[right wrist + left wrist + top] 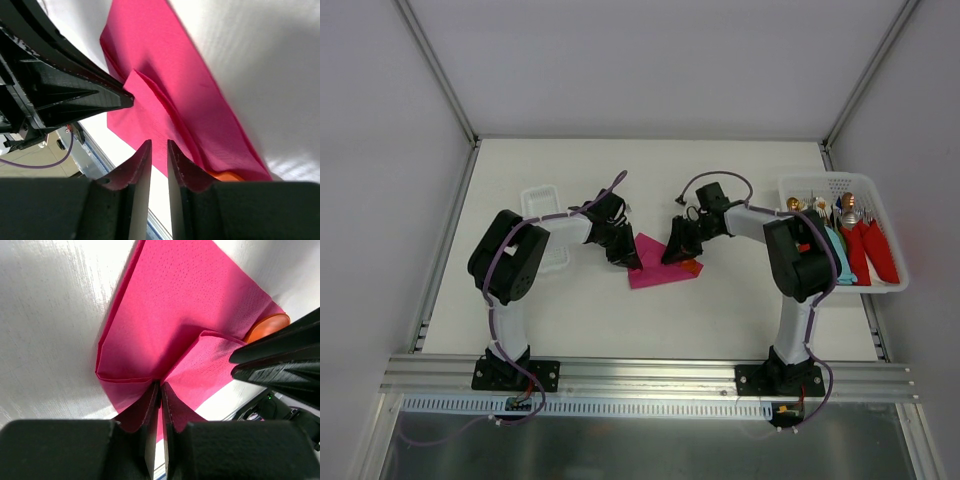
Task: Place the utensils on the paper napkin and roll it up
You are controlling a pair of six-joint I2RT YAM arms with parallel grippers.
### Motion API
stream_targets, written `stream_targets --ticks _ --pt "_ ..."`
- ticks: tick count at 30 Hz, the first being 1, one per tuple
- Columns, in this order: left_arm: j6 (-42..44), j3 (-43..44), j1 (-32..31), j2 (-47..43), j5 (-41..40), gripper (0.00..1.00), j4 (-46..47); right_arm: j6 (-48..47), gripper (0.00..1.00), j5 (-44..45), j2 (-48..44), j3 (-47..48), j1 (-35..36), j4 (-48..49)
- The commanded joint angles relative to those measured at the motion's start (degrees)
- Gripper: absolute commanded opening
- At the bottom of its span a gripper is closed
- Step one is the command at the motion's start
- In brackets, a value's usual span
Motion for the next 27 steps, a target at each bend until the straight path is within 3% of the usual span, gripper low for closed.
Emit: stream_targets --ticks 1,10,18,24,27 --pt "2.1 -0.2 0.2 2.4 -3.1 0.08 -3.6 2.2 0.21 -1.6 -1.4 1.2 1.1 1.5" --pt "1.0 0.1 0.2 3.0 -3.6 0.09 -3.4 3.3 0.14 0.8 5.8 1.5 1.6 -2.0" --pt "0.7 0.3 0.4 0.3 -3.4 0.37 -2.7 -0.2 0.11 7.4 7.7 4.3 1.8 -6.4" --pt "2.0 0.4 2.0 -10.5 -5.9 0.45 -2.4 -0.8 0.09 7.9 8.4 4.7 1.8 -7.7" --pt "2.3 0.5 5.6 -11.5 -5.9 0.45 -2.3 -1.1 0.09 8.2 8.3 4.8 1.7 -8.0"
